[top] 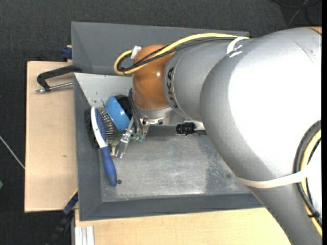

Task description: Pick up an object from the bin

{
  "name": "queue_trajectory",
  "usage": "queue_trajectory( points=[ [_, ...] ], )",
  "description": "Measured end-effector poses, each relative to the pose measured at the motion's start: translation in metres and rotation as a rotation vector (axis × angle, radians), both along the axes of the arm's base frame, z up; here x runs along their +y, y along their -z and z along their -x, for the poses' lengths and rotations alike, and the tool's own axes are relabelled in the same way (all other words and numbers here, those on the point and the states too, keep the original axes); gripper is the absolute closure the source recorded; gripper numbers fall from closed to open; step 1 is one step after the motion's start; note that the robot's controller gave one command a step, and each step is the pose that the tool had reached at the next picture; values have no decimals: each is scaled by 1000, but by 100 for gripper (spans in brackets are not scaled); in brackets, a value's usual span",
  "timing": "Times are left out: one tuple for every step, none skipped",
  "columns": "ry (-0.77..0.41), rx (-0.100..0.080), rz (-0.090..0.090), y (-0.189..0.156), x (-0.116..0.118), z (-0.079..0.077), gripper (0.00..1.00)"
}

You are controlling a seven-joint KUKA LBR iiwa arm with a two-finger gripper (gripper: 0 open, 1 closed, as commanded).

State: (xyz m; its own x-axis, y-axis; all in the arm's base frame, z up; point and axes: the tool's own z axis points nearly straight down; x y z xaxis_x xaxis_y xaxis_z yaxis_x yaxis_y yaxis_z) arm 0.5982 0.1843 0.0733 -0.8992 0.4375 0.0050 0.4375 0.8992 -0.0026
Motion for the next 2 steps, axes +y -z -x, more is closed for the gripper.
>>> queue_trajectory(
  points=[
    [-3, -11, 2, -2, -1, -3, 100],
    [-40, -17, -3, -108, -3, -3, 100]
  ],
)
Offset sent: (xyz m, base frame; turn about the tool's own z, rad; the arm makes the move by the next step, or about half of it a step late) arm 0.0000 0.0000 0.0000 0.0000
